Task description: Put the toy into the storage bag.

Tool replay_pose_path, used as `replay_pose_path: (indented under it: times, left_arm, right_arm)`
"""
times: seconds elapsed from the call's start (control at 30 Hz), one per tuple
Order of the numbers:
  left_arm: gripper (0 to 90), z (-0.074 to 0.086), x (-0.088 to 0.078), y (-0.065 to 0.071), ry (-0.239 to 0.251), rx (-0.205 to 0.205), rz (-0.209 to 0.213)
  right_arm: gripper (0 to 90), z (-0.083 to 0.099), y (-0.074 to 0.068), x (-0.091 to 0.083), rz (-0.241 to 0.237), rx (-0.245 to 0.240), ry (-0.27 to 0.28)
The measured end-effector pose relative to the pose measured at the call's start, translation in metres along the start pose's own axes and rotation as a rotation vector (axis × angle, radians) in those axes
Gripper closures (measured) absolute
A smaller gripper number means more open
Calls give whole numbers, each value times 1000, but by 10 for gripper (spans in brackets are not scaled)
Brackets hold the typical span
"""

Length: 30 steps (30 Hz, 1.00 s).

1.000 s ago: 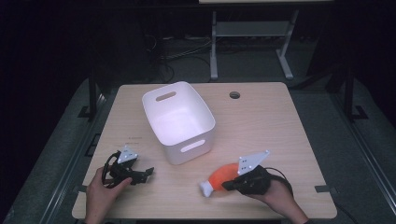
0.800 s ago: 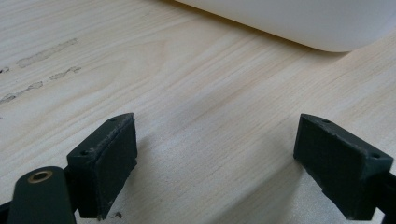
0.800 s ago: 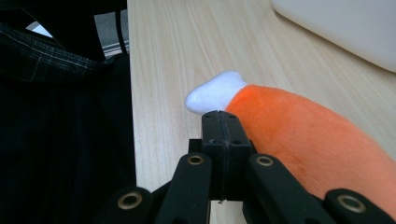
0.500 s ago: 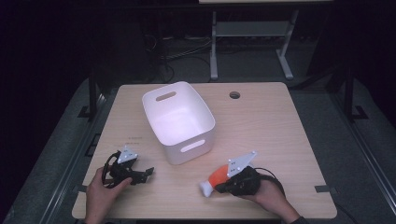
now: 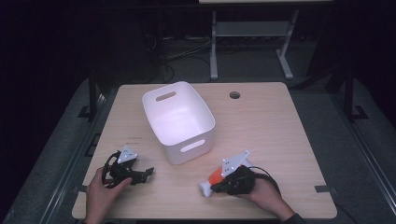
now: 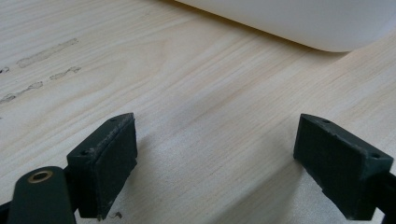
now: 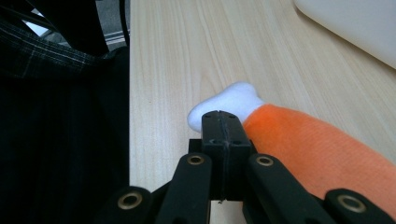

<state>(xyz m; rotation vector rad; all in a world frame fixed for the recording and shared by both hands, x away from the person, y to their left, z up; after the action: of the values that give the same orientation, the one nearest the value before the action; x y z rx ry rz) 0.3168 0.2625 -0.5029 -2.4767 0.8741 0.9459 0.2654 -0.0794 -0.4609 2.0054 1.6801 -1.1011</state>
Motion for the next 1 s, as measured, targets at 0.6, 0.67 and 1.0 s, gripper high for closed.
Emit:
replay_pose_path:
  times: [0.6,0.67,1.0]
  left_arm:
    - [128,0,0,0,-1,0,0]
    - [128,0,0,0,-1,0,0]
    - [128,0,0,0,-1,0,0]
  right_arm:
    - [899,-9,10,7,15,-1,-9]
    - [899,-10,11,8,17,0,-9]
    - [900,-15,21,8,52,20,-6]
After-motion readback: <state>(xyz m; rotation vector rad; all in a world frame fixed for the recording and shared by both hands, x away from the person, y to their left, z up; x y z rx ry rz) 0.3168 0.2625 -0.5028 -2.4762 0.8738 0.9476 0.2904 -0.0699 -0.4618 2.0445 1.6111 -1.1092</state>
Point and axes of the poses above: each handheld gripper's, and its own axes: x roughly forward along the jaws, z roughly out of its underside, y roughly to its right, the point moved 4 cm from there along x, roughly forward along the jaws, and after that the axes turned 7 degrees about x, right-handed, at the moved point
